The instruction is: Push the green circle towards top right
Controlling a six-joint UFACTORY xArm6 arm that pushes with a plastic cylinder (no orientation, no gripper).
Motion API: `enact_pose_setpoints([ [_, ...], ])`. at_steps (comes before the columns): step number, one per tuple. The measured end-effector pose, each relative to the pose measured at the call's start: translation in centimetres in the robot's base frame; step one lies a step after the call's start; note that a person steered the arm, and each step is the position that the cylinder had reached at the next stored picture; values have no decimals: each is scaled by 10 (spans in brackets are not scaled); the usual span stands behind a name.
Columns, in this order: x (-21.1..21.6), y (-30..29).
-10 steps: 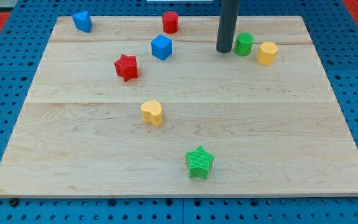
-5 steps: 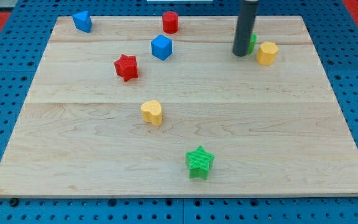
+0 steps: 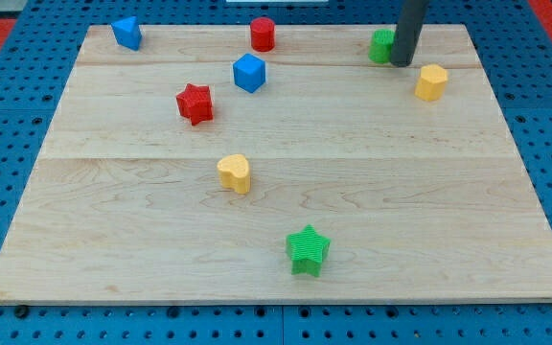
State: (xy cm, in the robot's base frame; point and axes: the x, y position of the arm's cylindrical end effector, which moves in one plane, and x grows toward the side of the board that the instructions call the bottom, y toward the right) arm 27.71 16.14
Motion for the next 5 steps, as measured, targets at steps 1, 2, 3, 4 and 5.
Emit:
enact_pose_setpoints([
  [1, 0, -32],
  [2, -21, -33],
  [3, -45, -21],
  [4, -51, -21],
  [5, -54, -21],
])
